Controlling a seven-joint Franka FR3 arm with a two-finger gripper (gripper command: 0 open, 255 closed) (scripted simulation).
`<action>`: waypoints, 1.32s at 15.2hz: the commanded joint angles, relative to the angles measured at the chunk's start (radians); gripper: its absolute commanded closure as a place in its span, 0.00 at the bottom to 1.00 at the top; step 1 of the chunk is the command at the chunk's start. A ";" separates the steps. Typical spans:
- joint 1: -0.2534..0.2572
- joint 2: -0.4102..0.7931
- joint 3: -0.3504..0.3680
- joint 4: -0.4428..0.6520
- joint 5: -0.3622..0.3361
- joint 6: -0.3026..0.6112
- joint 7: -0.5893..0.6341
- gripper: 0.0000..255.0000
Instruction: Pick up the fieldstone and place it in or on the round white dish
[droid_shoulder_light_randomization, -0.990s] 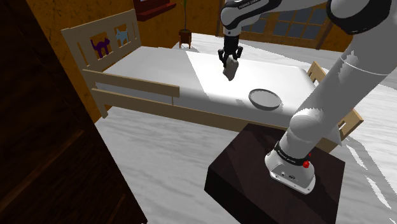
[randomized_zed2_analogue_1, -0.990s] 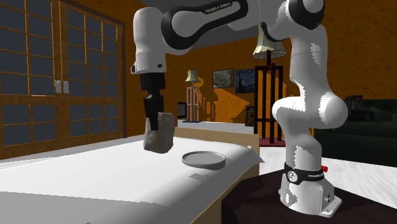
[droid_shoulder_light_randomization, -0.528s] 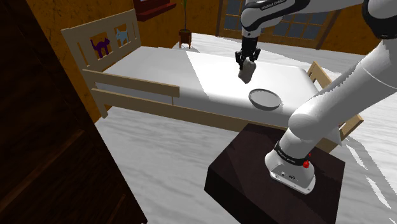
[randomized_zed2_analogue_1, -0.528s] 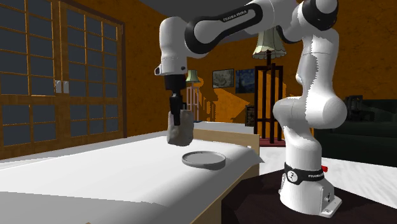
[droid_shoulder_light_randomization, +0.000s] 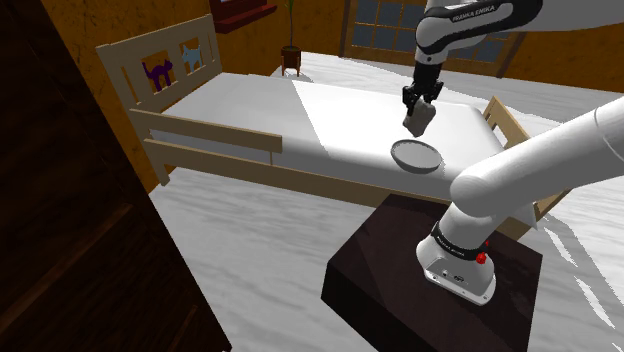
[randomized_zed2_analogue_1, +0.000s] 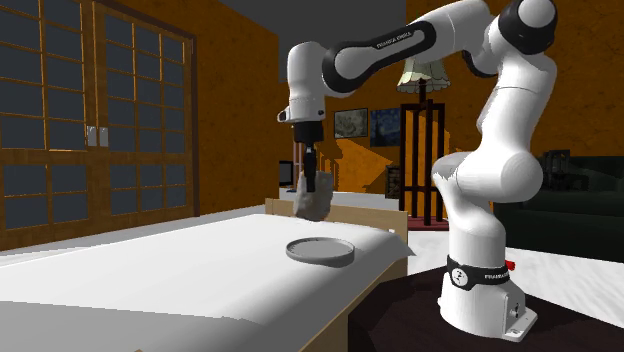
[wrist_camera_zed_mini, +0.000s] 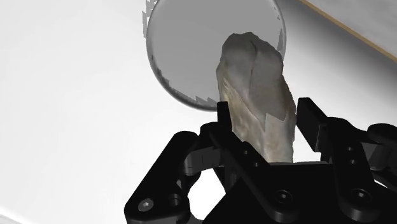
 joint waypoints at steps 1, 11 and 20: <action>-0.026 -0.050 -0.022 -0.031 -0.026 -0.012 -0.032 1.00; -0.072 -0.089 -0.078 -0.143 -0.085 0.069 -0.072 1.00; -0.076 -0.026 -0.109 -0.224 -0.109 0.213 -0.058 1.00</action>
